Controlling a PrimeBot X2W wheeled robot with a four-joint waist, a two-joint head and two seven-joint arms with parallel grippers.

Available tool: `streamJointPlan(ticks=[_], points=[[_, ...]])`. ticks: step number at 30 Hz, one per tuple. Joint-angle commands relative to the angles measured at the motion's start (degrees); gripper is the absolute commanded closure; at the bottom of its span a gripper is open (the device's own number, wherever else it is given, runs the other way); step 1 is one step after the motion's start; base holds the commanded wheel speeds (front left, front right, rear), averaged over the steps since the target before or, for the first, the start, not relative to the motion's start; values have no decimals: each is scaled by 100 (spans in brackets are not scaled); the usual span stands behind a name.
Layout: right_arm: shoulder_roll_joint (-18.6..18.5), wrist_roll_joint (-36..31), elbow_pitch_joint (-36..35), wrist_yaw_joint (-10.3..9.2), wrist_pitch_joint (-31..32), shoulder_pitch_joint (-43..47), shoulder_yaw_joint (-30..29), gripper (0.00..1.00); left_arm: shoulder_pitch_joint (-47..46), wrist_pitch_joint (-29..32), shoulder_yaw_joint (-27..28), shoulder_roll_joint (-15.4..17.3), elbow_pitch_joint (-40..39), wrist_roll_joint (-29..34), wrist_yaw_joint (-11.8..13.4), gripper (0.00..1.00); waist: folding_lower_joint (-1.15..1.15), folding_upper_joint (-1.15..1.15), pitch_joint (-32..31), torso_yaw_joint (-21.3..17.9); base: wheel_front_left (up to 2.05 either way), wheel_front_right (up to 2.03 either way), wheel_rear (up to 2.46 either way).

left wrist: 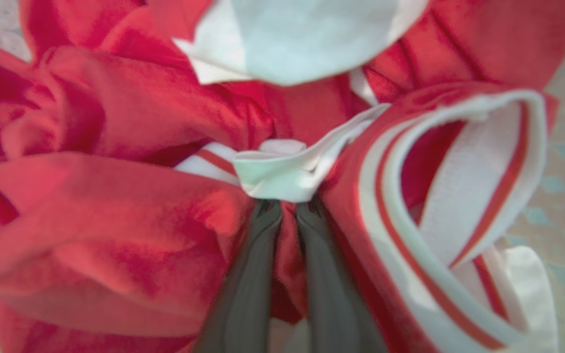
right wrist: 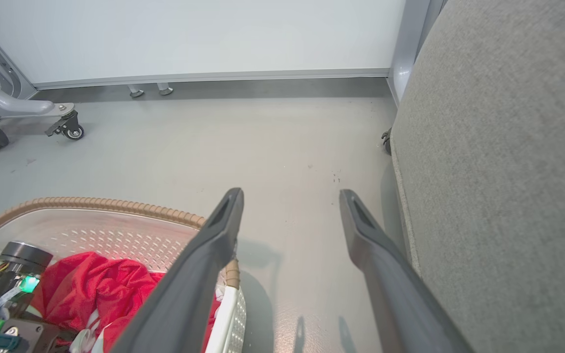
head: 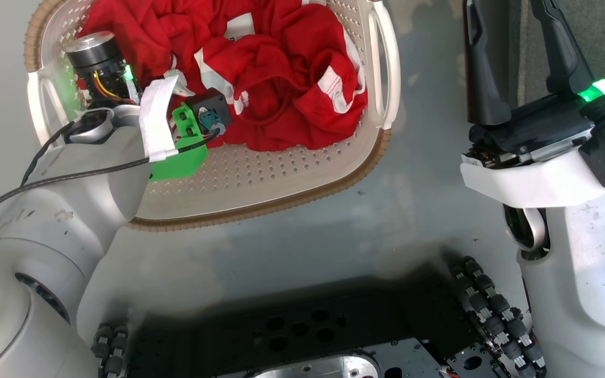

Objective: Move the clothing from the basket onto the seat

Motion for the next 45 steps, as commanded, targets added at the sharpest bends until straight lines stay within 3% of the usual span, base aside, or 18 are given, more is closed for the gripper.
streamJointPlan(ticks=[1,11,25,33,45], points=[[-18,-9,7,-2,-28,-72,6,0,-26,49,2,96,25,-66,3,100,0,0,-9,2,0,0,0],[-18,70,132,-2,-28,-25,85,0,118,-245,3,-101,-47,-315,4,100,0,0,-384,26,0,0,0],[-19,-10,472,-2,-28,349,220,0,628,-1182,245,-293,-228,-1117,47,100,0,0,-1638,157,0,0,0],[-20,-65,715,-2,-28,791,333,0,1264,-1427,703,-353,-652,-1643,309,100,0,0,-2622,284,0,0,0],[-20,-5,1162,-2,-28,1640,411,0,2994,-1426,1902,136,-2824,-2197,990,100,0,0,-4347,405,0,0,0]])
